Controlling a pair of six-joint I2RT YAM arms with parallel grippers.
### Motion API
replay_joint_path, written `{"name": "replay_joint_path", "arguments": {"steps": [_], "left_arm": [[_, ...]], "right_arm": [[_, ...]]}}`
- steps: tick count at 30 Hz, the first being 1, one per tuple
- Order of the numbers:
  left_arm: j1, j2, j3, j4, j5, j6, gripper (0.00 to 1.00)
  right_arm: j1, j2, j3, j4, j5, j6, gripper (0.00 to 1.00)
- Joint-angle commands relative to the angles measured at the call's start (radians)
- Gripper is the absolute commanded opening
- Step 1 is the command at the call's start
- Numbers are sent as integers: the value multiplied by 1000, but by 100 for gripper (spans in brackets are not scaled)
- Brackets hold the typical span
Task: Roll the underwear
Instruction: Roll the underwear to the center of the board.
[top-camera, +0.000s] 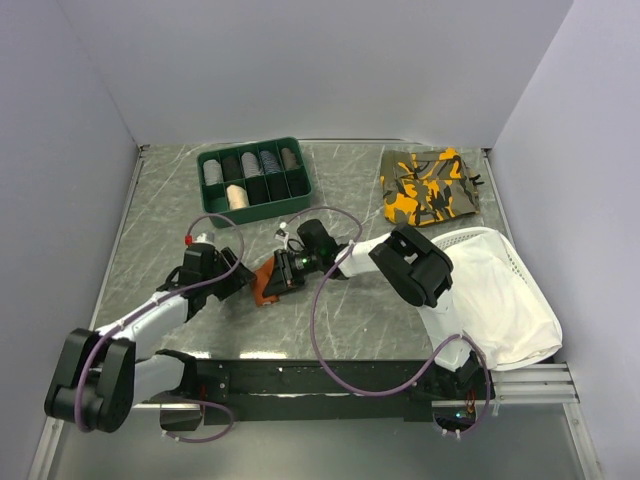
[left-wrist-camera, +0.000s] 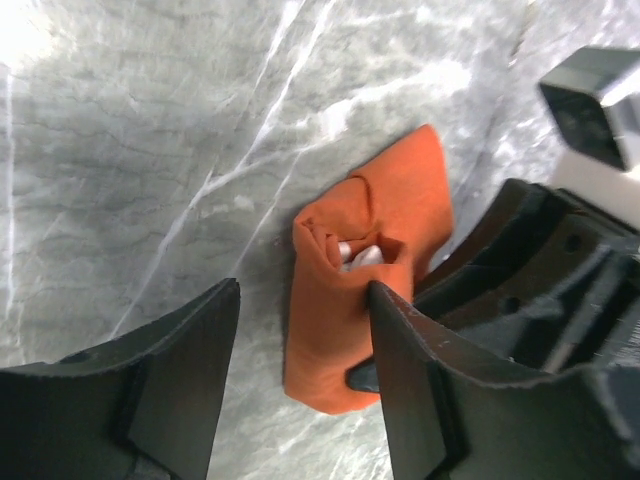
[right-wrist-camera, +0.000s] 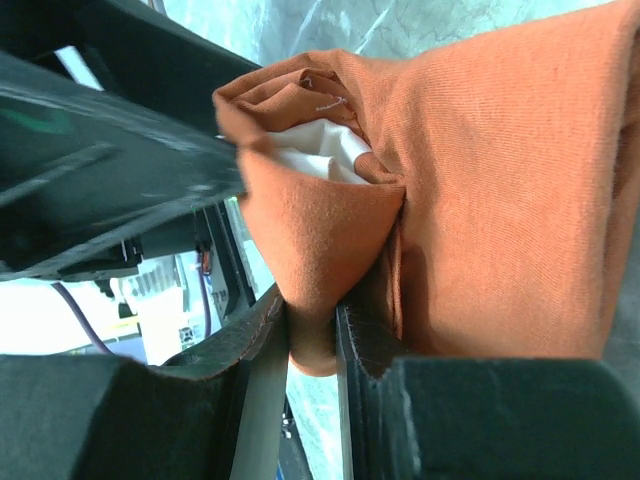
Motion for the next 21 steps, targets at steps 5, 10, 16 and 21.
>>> {"name": "replay_joint_path", "arguments": {"steps": [5, 10, 16, 21], "left_arm": [[0, 126, 29, 62, 65, 52, 58], [0, 180, 42, 48, 58, 60, 57], [0, 192, 55, 17, 40, 55, 56], [-2, 200, 66, -21, 26, 49, 57]], "right_arm": [[-8, 5, 77, -82, -22, -70, 34], [-5, -94, 73, -181, 134, -145, 50], [17, -297, -9, -301, 452, -234, 74], [121, -352, 13, -425, 791, -288, 76]]}}
